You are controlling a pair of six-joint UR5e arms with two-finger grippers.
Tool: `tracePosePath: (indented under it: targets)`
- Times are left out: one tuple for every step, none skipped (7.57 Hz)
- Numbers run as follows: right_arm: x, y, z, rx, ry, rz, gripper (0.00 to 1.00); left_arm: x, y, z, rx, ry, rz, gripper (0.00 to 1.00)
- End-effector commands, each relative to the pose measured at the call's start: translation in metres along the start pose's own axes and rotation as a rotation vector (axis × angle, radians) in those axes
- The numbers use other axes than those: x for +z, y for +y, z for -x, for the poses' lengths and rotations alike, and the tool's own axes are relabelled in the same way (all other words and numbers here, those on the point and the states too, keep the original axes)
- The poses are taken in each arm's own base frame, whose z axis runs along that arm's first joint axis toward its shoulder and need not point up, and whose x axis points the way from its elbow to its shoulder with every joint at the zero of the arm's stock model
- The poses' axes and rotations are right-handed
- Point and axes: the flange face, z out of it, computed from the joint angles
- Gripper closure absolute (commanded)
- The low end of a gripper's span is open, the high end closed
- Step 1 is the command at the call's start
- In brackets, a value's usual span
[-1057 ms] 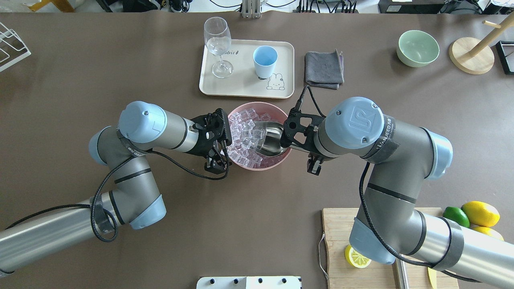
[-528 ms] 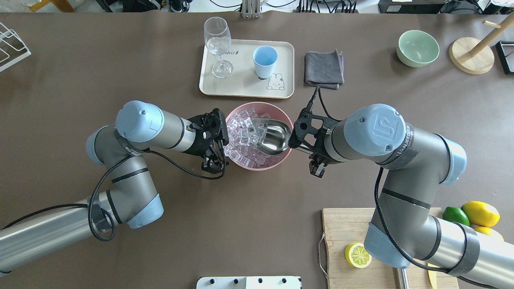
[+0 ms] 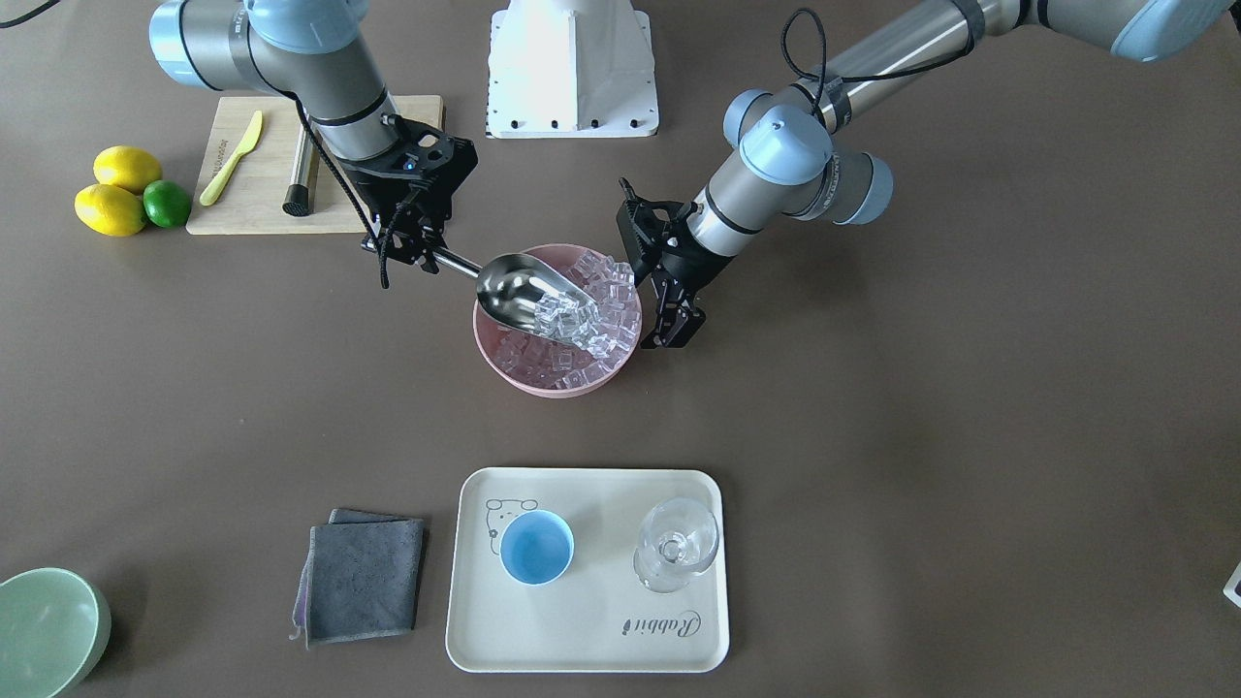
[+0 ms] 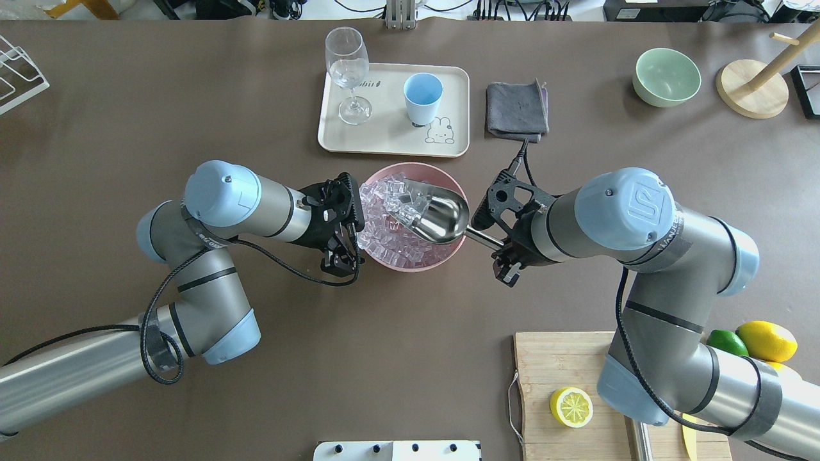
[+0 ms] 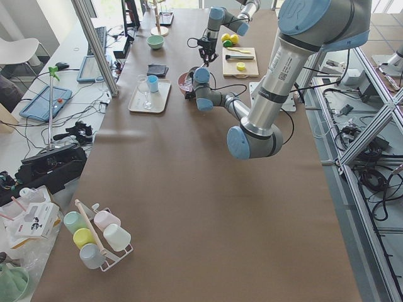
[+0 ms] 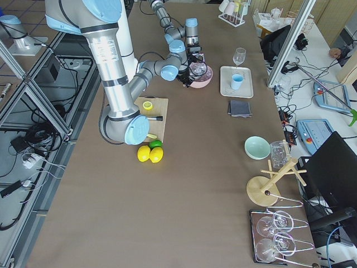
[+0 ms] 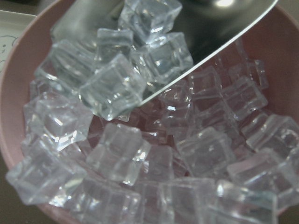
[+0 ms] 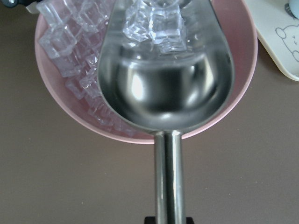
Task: Put ice in cup with scoop
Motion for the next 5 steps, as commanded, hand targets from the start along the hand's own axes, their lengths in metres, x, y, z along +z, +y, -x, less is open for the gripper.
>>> tracePosePath:
  targets:
    - [-0.003,0.014,-0.020,0.159,-0.005,0.007,1.00,0.000,-0.003,-0.001,-0.003,-0.001,-0.003,0.01]
    - [-0.009,0.012,-0.028,0.174,0.003,-0.009,1.00,0.000,-0.004,-0.001,-0.003,-0.001,-0.003,0.01]
    - [-0.018,0.010,-0.039,0.182,0.007,-0.026,1.00,0.000,-0.004,-0.001,-0.002,-0.001,-0.005,0.01]
    - [-0.028,0.009,-0.052,0.199,-0.012,-0.035,1.00,0.000,-0.004,-0.001,-0.002,-0.001,-0.005,0.01]
    - [-0.036,0.005,-0.058,0.206,-0.020,-0.047,1.00,0.000,-0.004,-0.001,-0.002,-0.001,-0.005,0.01]
